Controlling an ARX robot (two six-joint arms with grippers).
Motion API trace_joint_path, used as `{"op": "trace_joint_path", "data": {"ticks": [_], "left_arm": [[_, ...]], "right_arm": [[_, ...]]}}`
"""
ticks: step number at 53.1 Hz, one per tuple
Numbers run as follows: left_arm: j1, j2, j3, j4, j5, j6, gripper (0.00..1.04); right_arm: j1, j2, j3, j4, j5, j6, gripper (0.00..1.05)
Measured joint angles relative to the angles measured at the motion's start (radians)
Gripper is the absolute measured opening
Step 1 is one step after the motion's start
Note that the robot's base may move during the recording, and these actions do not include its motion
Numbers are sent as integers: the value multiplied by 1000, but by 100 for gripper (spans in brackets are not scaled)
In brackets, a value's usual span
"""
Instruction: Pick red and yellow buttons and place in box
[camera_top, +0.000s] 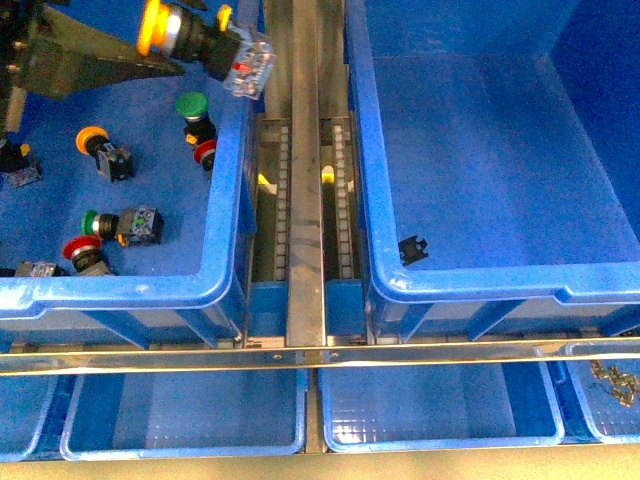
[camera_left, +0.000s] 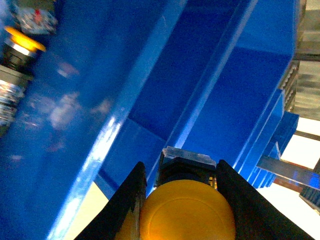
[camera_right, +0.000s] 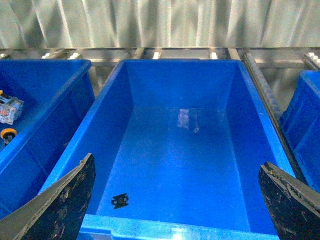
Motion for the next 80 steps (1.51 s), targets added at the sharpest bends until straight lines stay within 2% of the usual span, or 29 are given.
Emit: {"op": "trace_joint_path", "data": {"ticks": [13,21,27,28,32,34,37,41,46,51,63,80], "left_arm": [[-152,45,47,48,-38,-94,34],[-262,135,161,58,-69,-137,34],[-306,166,216,48,-81,-148,34],[-309,167,219,47,-82,-149,34],[-325,174,236,42,-84,-151,34],[-329,174,238,41,-85,-151,34],[-336,174,243,34,-86,-150,34],[-345,174,245,26,-89,-147,34],[-342,174,244,26,-98,-148,34],[-340,174,243,26,-103,-148,34],[-350,174,243,35,-104,-159,34],[-358,187,243,45,-104,-168,34]], "right_arm": [[0,0,0,0,0,0,98],[0,0,0,0,0,0,98],[0,3,1,-2,2,0,98],[3,12,5,-16,9,-14,98],[63,166,100,-241,69,-114,98],[101,262,127,-269,73,-182,98],[167,409,138,-205,49,-265,98],[237,706,144,66,10,-426,98],[233,1005,198,378,18,-537,98],[203,1262,294,598,27,-608,98],[193,1446,436,682,38,-667,98],[256,1570,567,722,55,-693,98]]}}
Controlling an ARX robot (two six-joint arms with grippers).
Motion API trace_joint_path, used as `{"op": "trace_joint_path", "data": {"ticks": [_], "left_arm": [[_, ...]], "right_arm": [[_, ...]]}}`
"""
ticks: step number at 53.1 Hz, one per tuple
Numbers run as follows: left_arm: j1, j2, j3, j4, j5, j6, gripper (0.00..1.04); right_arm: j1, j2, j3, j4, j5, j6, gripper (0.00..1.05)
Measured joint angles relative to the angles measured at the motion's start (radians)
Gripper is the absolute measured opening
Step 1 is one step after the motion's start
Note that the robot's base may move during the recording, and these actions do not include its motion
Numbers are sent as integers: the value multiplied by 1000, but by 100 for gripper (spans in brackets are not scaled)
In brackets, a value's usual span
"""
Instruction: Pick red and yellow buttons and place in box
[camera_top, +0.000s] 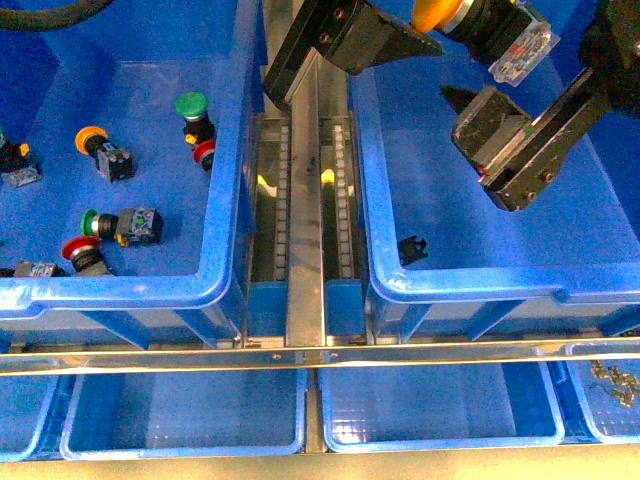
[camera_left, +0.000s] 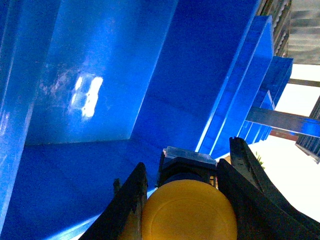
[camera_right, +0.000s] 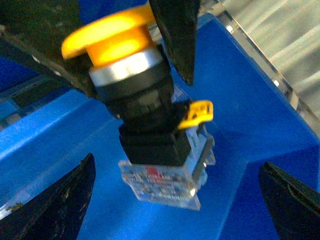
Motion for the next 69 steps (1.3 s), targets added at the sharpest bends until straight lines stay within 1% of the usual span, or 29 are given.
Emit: {"op": "trace_joint_path", "data": {"ticks": [13,17,20,21,23,24,31,33,36,44,49,51,56,57,59,65,67,69], "left_arm": [[0,14,0,2,-3,-10,34],[0,16,0,5,-3,-10,34],[0,16,1,5,-3,-11,34],[0,16,1,5,-3,-11,34],[1,17,2,5,-3,-11,34],[2,18,2,5,-4,-11,34],[5,23,8,5,-3,-13,34],[5,24,9,5,-5,-13,34],[6,27,11,5,-6,-10,34],[10,30,14,2,-17,7,34],[19,30,14,0,-34,21,45],[26,29,14,-7,-55,38,50],[79,-3,-23,-46,-116,90,70],[84,-7,-29,-48,-125,101,71],[106,-23,-53,-52,-138,122,79],[153,-50,-96,-68,-153,171,94],[166,-59,-109,-68,-150,185,98],[179,-70,-122,-68,-146,200,98]], "right_arm": [[5,50,51,3,0,-3,97],[-1,51,58,-3,-7,-6,82],[-3,52,58,-10,-16,-6,75],[-5,53,58,-12,-19,-7,71],[-6,53,58,-14,-22,-8,68],[-8,53,58,-17,-26,-10,64],[-16,53,56,-22,-37,-11,48],[-16,53,56,-22,-36,-11,44],[-18,53,55,-24,-38,-12,42],[-21,53,53,-27,-38,-11,42],[-21,53,53,-30,-37,-11,42],[-22,53,51,-35,-33,-11,42],[-34,54,31,-42,-25,-10,41],[-36,55,29,-43,-25,-10,41],[-42,55,22,-47,-23,-11,41],[-48,55,12,-55,-26,-11,41],[-50,55,9,-57,-27,-12,41],[-53,55,6,-60,-27,-12,41]]}}
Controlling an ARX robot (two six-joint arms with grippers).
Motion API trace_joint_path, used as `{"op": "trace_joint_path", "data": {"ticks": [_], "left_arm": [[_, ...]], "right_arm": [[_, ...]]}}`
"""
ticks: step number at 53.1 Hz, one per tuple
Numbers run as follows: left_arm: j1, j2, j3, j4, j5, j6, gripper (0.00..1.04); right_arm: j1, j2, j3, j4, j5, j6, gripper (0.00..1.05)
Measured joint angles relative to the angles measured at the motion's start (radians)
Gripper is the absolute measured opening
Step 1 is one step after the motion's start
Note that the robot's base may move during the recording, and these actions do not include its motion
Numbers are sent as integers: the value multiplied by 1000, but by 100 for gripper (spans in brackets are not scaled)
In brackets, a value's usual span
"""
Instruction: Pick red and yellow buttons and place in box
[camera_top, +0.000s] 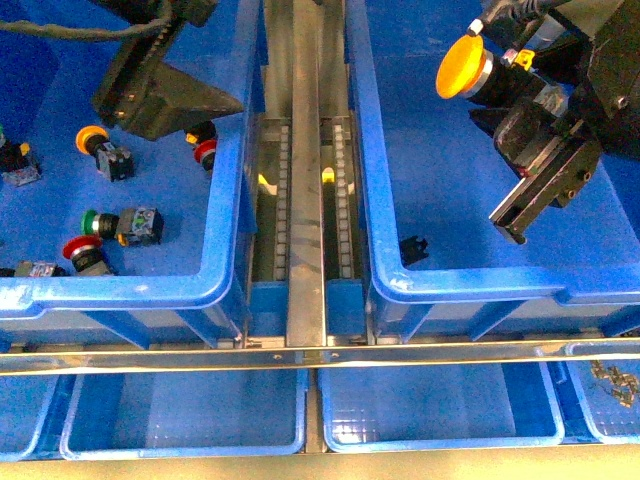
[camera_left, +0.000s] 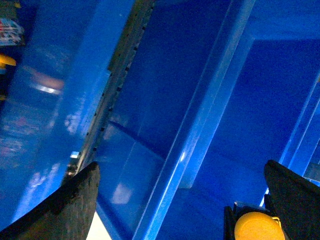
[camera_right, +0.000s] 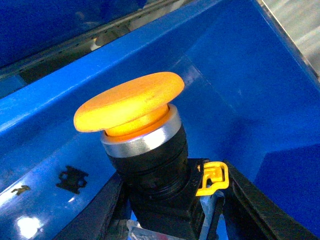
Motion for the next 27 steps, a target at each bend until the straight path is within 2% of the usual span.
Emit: {"op": "trace_joint_path", "data": {"ticks": [8,14,20,27], "left_arm": [[45,-59,-60,-4,-10,58,97],[88,-164,-165,4,-60,159,97],[140,-299,-301,24,-107,319,97],[238,-454,-454,6,-114,487,97]], "right_arm": [[-15,0,-4,-10,1,1,41],[-47,-11,-15,-26,2,8,41],[-79,-52,-26,-58,-7,27,41],[-113,-145,-44,-113,-21,61,41]]}}
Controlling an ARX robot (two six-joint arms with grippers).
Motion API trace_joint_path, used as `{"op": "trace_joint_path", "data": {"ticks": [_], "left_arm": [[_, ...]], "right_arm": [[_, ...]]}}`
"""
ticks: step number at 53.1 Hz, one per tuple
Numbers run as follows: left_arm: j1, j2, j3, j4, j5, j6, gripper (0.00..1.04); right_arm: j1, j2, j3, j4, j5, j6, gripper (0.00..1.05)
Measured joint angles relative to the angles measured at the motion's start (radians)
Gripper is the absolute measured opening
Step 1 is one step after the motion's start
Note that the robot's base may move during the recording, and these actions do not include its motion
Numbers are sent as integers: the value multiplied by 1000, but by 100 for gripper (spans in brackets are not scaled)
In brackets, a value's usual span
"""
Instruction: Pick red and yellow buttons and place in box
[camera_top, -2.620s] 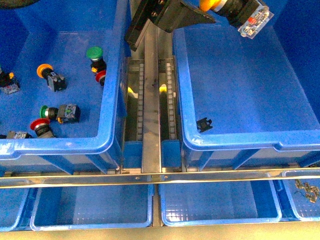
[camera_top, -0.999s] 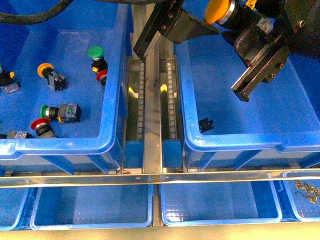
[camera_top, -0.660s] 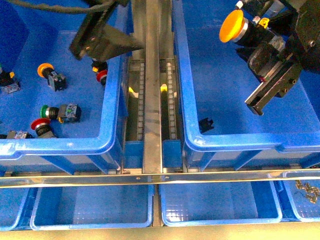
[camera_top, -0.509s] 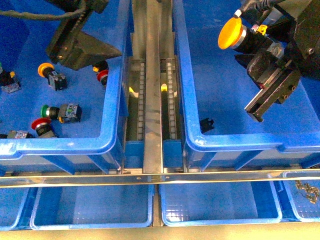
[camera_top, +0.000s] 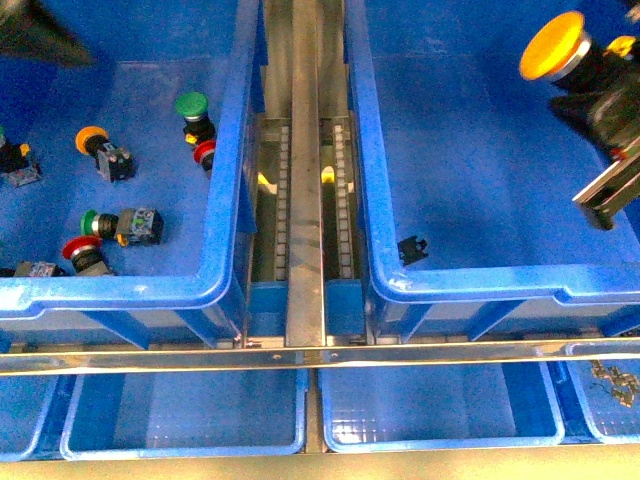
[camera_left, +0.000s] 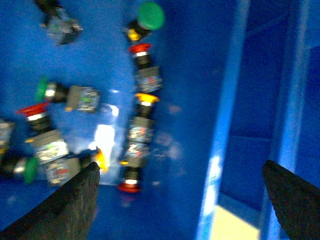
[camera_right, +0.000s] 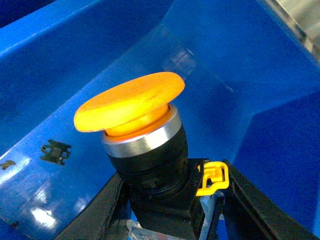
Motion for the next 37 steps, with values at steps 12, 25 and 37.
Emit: {"op": "trace_joint_path", "data": {"ticks": [12,25,37], "left_arm": [[192,-206,-218,-58,-8,183,97],[196,-303,-544,856,-92,443,56],[135,-431,-608,821,-189,476,22]], "right_arm": [[-38,-247,-63,-149,-26,68,41],[-55,-492,-131,-339,6,160,41],[-14,-604,-156,-429,58,241,41]]}}
